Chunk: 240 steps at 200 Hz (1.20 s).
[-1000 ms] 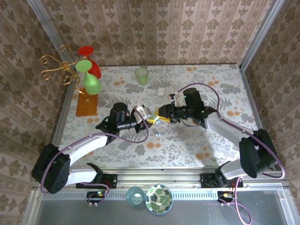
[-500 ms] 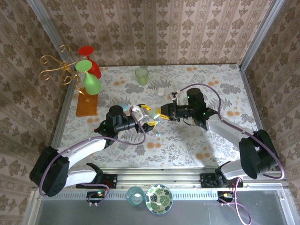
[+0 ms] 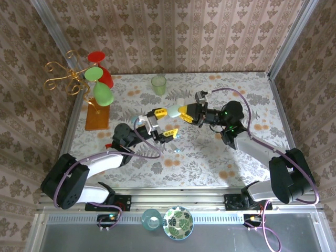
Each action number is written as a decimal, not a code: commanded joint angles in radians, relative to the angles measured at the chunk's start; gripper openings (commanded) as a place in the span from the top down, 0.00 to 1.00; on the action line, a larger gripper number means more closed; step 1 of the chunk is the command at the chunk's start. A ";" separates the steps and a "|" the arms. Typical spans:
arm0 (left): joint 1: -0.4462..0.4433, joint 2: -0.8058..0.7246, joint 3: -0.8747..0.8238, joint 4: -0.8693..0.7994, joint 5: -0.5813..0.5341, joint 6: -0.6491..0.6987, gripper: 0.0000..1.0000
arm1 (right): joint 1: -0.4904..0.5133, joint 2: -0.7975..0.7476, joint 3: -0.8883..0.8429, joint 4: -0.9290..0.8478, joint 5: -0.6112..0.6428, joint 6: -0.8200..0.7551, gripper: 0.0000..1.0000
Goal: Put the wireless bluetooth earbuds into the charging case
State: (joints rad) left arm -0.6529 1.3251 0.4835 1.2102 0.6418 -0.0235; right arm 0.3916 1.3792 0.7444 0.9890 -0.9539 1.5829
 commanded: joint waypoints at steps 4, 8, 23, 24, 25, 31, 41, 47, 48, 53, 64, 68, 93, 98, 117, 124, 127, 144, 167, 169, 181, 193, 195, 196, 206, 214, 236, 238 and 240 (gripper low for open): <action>0.004 0.010 0.057 0.086 0.028 -0.019 0.22 | 0.001 0.039 -0.028 0.196 0.018 0.125 0.93; 0.005 0.013 0.061 0.085 0.027 -0.020 0.23 | 0.002 0.044 -0.032 0.205 0.019 0.132 0.94; 0.005 0.027 0.075 0.086 0.030 -0.024 0.27 | 0.003 0.059 -0.039 0.234 0.021 0.155 0.94; 0.004 0.028 0.077 0.085 0.030 -0.024 0.27 | 0.003 0.059 -0.039 0.234 0.021 0.155 0.94; 0.004 0.029 0.077 0.085 0.030 -0.024 0.27 | 0.003 0.059 -0.040 0.237 0.021 0.159 0.94; 0.004 0.035 0.082 0.086 0.030 -0.025 0.29 | 0.003 0.064 -0.042 0.247 0.021 0.169 0.94; 0.003 0.041 0.087 0.088 0.033 -0.023 0.31 | 0.005 0.068 -0.048 0.259 0.023 0.179 0.94; 0.003 0.044 0.091 0.087 0.036 -0.023 0.32 | 0.004 0.070 -0.050 0.260 0.025 0.182 0.95; 0.003 0.045 0.092 0.086 0.035 -0.023 0.33 | 0.005 0.069 -0.051 0.260 0.025 0.183 0.95; 0.003 0.046 0.095 0.088 0.036 -0.024 0.34 | 0.005 0.068 -0.051 0.262 0.027 0.184 0.95; 0.001 0.050 0.102 0.086 0.042 -0.024 0.37 | 0.005 0.068 -0.052 0.263 0.029 0.187 0.95; 0.000 0.051 0.104 0.087 0.042 -0.024 0.38 | 0.005 0.070 -0.051 0.263 0.028 0.189 0.96; -0.001 0.060 0.110 0.087 0.051 -0.018 0.43 | 0.005 0.079 -0.049 0.274 0.025 0.198 0.96; -0.002 0.062 0.112 0.087 0.054 -0.015 0.43 | 0.004 0.082 -0.050 0.276 0.026 0.199 0.96; -0.002 0.067 0.113 0.087 0.057 -0.008 0.46 | 0.005 0.090 -0.051 0.293 0.029 0.212 0.96; -0.003 0.069 0.114 0.086 0.061 -0.006 0.48 | 0.005 0.092 -0.052 0.294 0.030 0.212 0.96; -0.003 0.070 0.115 0.086 0.060 -0.007 0.48 | 0.005 0.090 -0.053 0.295 0.030 0.212 0.96; -0.005 0.074 0.114 0.087 0.064 -0.006 0.50 | 0.005 0.088 -0.053 0.293 0.031 0.212 0.96; -0.007 0.077 0.114 0.086 0.065 0.006 0.50 | 0.006 0.089 -0.053 0.289 0.031 0.215 0.96; -0.007 0.078 0.113 0.086 0.066 0.010 0.50 | 0.007 0.089 -0.053 0.289 0.033 0.215 0.96; -0.006 0.080 0.111 0.086 0.068 0.012 0.48 | 0.007 0.089 -0.054 0.289 0.035 0.219 0.97; -0.007 0.082 0.110 0.086 0.077 0.014 0.48 | 0.007 0.088 -0.053 0.291 0.035 0.221 0.97; -0.007 0.082 0.110 0.087 0.077 0.014 0.48 | 0.007 0.087 -0.054 0.292 0.036 0.221 0.97; -0.007 0.082 0.109 0.087 0.078 0.014 0.48 | 0.007 0.087 -0.054 0.290 0.036 0.221 0.97; -0.007 0.083 0.109 0.086 0.080 0.017 0.48 | 0.007 0.085 -0.055 0.290 0.038 0.221 0.97; -0.007 0.083 0.109 0.086 0.080 0.019 0.48 | 0.008 0.083 -0.056 0.290 0.039 0.221 0.97; -0.007 0.084 0.105 0.086 0.077 0.024 0.49 | 0.009 0.083 -0.058 0.286 0.041 0.219 0.97; -0.007 0.085 0.106 0.086 0.077 0.025 0.49 | 0.010 0.083 -0.059 0.285 0.040 0.219 0.97; -0.007 0.085 0.106 0.086 0.077 0.025 0.49 | 0.010 0.083 -0.059 0.286 0.041 0.220 0.97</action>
State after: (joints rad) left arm -0.6483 1.3972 0.5751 1.2697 0.6594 -0.0223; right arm 0.3939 1.4601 0.6918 1.2312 -0.9474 1.7958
